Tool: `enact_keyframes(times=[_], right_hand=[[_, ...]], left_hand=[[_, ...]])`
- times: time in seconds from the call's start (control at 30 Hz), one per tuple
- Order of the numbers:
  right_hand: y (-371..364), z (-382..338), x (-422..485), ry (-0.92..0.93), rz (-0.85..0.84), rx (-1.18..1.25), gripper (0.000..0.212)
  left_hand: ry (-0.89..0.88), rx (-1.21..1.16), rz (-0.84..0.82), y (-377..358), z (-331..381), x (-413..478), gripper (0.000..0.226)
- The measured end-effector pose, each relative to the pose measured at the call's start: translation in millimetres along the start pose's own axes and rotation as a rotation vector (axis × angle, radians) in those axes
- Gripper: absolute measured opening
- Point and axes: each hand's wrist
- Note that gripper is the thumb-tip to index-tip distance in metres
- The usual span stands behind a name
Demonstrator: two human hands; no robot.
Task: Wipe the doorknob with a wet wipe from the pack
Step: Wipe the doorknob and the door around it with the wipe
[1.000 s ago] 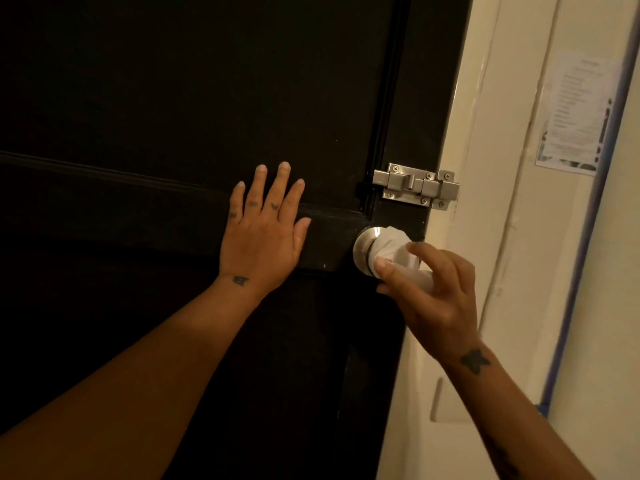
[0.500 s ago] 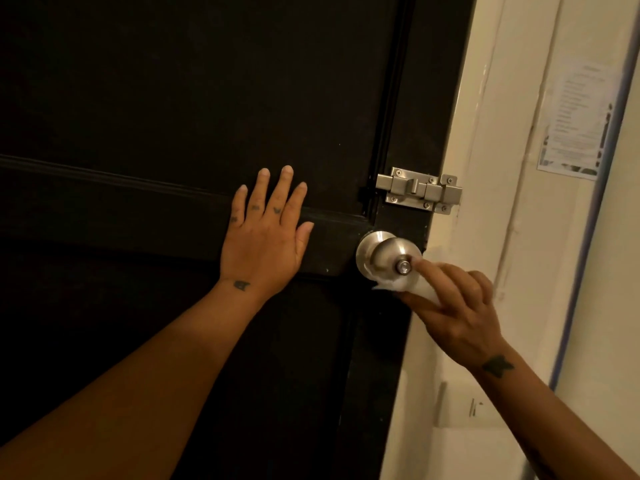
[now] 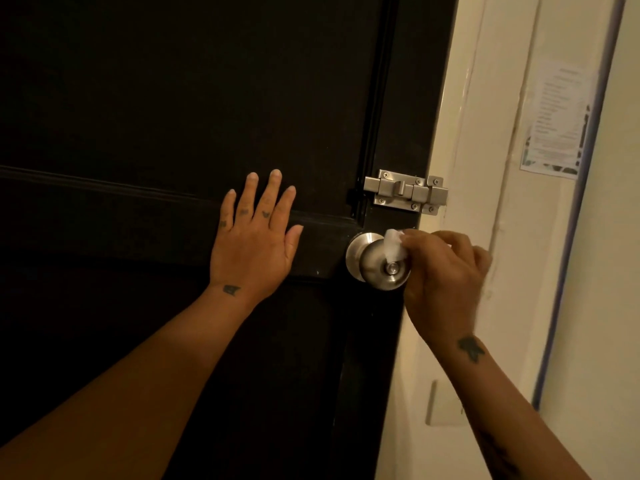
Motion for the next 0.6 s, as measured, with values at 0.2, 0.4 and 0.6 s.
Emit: enact_keyframes(times=[0.2, 0.4, 0.6], right_hand=[[-2, -24, -19, -0.239, -0.030, 0.290, 0.039], [-12, -45, -25, -0.154, -0.184, 0.253, 0.043], [-16, -43, -26, -0.276, -0.186, 0.248, 0.055]], left_hand=[[-0.008, 0.004, 0.019, -1, 0, 0, 0.054], [0.003, -0.001, 0.014, -2, 0, -1, 0.055], [0.004, 0.005, 0.012, -1, 1, 0, 0.054]])
Point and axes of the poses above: each hand's wrist, its own x-axis towards the middle knuckle, its own y-axis out of the back of the hand, z = x × y, and after that the axes turned 2 degrees about y, right-handed
